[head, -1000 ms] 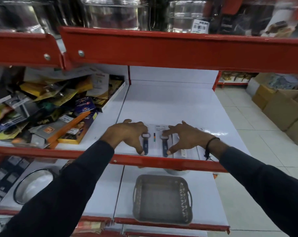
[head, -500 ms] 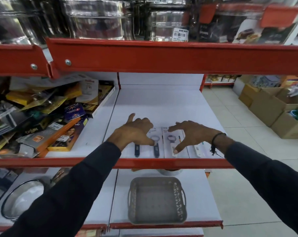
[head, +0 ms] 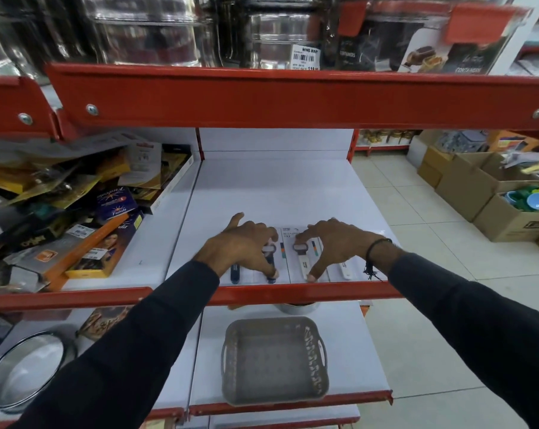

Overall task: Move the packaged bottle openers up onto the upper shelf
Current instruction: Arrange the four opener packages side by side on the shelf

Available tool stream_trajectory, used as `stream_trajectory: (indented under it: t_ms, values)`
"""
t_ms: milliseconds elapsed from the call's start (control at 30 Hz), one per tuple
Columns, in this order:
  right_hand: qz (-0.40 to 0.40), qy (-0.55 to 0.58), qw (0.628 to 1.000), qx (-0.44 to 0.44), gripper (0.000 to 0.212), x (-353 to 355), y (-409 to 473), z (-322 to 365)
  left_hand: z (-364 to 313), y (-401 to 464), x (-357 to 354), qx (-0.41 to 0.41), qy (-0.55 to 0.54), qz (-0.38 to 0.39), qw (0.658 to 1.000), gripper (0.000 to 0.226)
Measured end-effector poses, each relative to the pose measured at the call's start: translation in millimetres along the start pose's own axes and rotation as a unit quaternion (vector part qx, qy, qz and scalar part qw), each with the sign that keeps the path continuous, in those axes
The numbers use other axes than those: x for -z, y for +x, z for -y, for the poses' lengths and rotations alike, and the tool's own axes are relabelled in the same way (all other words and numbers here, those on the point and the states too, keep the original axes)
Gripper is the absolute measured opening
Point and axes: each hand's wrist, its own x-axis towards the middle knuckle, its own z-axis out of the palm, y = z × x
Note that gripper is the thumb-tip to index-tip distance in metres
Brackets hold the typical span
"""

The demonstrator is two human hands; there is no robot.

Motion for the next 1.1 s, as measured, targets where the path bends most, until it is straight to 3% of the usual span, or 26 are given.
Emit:
stream_trajectory:
  t_ms: [367,500,633,733,933,1100]
  values:
    - [-0.009,-0.029,1.000,0.000,0.084,-1.2,-2.2,5.5,-2.9,3.7,2.0,0.008,0.003,0.021,1.000,0.083]
    - [-0.010,0.011,1.000,-0.016,0.093,10.1,-13.6,-6.2,-2.5,8.0,7.4,0.020,0.019,0.037,0.999,0.088]
    - [-0.026,0.008,0.999,-0.036,0.095,25.5,-28.9,-31.2,-13.5,13.7,8.5,-0.001,0.016,-0.016,1.000,0.085]
    - [-0.023,-0.001,0.998,-0.059,0.090,25.3,-37.1,-51.3,-33.3,19.2,2.3,-0.040,0.010,-0.052,0.998,0.081]
    - [0.000,0.038,0.998,-0.051,0.074,10.8,-36.4,-61.7,-43.8,24.1,-10.9,-0.023,0.012,-0.025,0.999,0.080]
    - [0.003,0.032,0.998,-0.045,0.074,11.8,-34.9,-54.6,-45.4,24.1,-10.1,-0.025,0.013,-0.028,0.999,0.080]
